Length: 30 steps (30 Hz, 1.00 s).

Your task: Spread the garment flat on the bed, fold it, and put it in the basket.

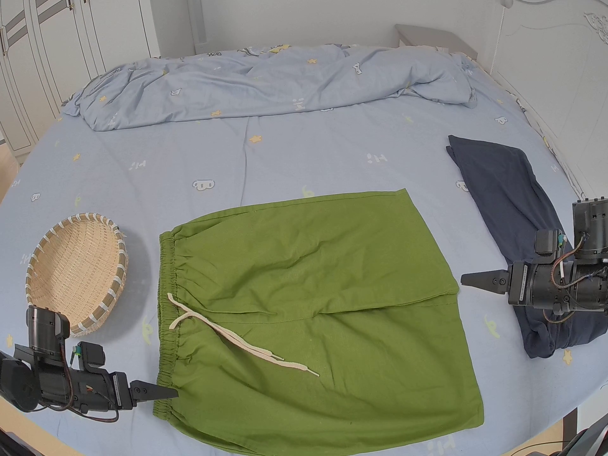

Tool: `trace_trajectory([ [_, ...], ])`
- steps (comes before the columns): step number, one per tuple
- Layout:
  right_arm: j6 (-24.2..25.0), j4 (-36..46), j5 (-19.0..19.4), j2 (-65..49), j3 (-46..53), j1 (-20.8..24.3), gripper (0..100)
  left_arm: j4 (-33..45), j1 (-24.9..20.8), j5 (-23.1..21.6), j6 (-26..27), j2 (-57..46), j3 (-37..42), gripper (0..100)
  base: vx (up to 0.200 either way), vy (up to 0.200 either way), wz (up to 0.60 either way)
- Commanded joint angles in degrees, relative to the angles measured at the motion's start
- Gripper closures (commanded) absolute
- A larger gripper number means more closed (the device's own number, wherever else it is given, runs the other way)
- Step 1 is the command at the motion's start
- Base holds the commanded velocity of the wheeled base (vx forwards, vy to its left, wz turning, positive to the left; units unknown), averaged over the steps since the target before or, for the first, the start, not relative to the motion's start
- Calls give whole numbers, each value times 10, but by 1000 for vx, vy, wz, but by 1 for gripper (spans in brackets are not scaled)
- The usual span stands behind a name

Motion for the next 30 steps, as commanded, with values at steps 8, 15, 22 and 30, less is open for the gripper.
trace_trajectory([
  [8, -1, 0, 0, -14, 3, 9, 0, -39, -3, -1, 2, 122, -8, 0, 0, 0, 0],
  [15, 0, 0, 1, -12, 3, 8, 0, -53, -35, -14, -1, 106, 5, 0, 0, 0, 0],
  [22, 0, 0, 1, -12, 3, 8, 0, -53, -47, -19, -1, 103, 10, 0, 0, 0, 0],
  [30, 0, 0, 1, -12, 3, 8, 0, -53, -46, -29, -2, 101, 13, 0, 0, 0, 0],
])
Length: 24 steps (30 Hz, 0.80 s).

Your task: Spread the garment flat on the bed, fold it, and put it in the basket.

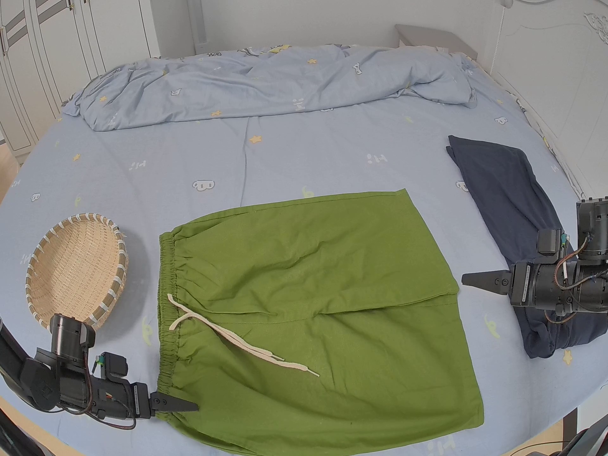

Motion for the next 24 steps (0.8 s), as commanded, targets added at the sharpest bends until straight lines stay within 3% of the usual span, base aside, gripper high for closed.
trace_trajectory([
  [1, 0, 0, 0, 2, 0, 0, 0, 0, 0, 0, 0, -1, 3, 0, 0, 0, 0],
  [2, 0, 0, 0, 2, 1, 0, 0, 0, 2, 0, 0, -2, 5, 100, 0, 0, 0],
  [20, 0, 2, -1, 1, 10, 0, 0, 1, 30, 6, 21, -107, 54, 100, 0, 0, 0],
  [21, -1, 7, 0, 0, 28, 1, 0, 1, 62, 4, 48, -117, 58, 100, 0, 0, 0],
  [24, -1, 18, 0, 1, 39, 0, 0, 3, 82, 3, 73, -116, 59, 100, 0, 0, 0],
])
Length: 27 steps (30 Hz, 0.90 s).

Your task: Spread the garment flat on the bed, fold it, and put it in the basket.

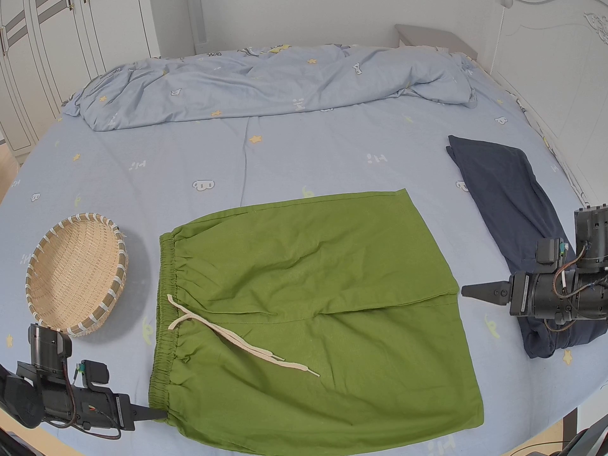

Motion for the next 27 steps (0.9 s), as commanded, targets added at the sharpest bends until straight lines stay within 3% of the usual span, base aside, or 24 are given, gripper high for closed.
trace_trajectory([
  [1, 1, 34, 9, 1, 42, -3, 0, 4, 59, -2, 63, -14, 8, 100, 0, 0, 0],
  [6, -1, 42, 64, 3, 109, -8, 0, 3, 85, 1, 94, 24, 6, 100, 0, 0, 0],
  [18, -22, 41, 71, 31, 201, -8, 0, 2, 84, -2, 93, 25, 6, 100, 0, 0, 0],
  [21, -30, 41, 101, 59, 211, -4, 0, 2, 83, -4, 93, 25, 6, 100, 0, 0, 0],
  [27, -36, 36, 114, 95, 217, -2, 0, 2, 83, -4, 93, 24, 6, 100, 0, 0, 0],
])
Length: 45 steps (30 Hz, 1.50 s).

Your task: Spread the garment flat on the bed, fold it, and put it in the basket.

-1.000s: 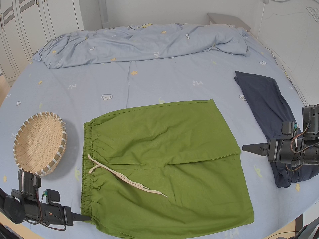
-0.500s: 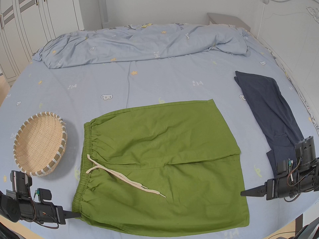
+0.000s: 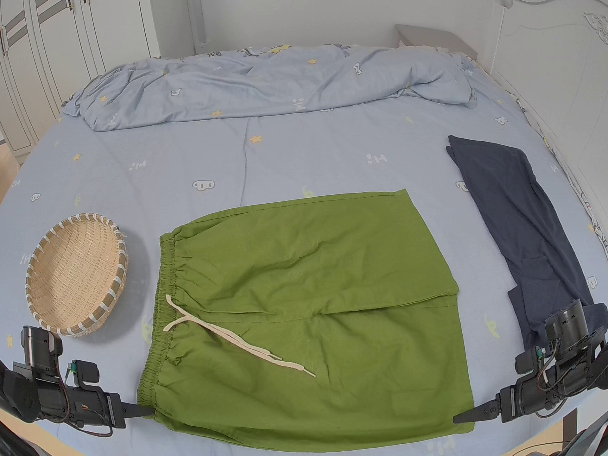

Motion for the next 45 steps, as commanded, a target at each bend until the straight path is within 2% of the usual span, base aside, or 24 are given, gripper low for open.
trace_trajectory([
  [1, -9, -19, 7, 57, 13, 2, 0, 0, 0, -2, 0, 2, -1, 100, 0, 0, 0],
  [2, -9, -19, 7, 57, 13, 2, 0, 0, 0, -2, 0, 2, -1, 100, 0, 0, 0],
  [3, -11, -64, 13, 84, 31, 2, 0, 0, 0, -2, 0, 2, -2, 100, 0, 0, 0],
  [4, -11, -71, 16, 88, 34, 2, 0, 0, 0, -2, 0, 2, -2, 100, 0, 0, 0],
  [8, -12, -150, 67, 133, 58, 2, 0, 0, 0, -2, 0, 1, -2, 100, 0, 0, 0],
  [10, -12, -163, 70, 145, 62, 2, 0, 0, 0, -2, 0, 1, -2, 100, 0, 0, 0],
  [22, -12, -173, 76, 155, 63, 2, 0, 0, 0, -2, 0, 1, -3, 100, 0, 0, 0],
  [28, -12, -173, 75, 152, 65, -15, 0, 0, 1, -2, 0, 1, -3, 100, 0, 0, 0],
  [29, -16, -173, 75, 153, 69, -25, 100, 0, 1, -2, 0, 0, -3, 100, 0, 0, 0],
  [35, -34, -173, 75, 152, 74, -35, 100, 0, 3, -1, 0, -1, -3, 100, 0, 0, 0],
  [45, -64, -173, 76, 150, 74, -76, 100, 1, 4, -1, 0, -1, -3, 100, 0, 0, 0],
])
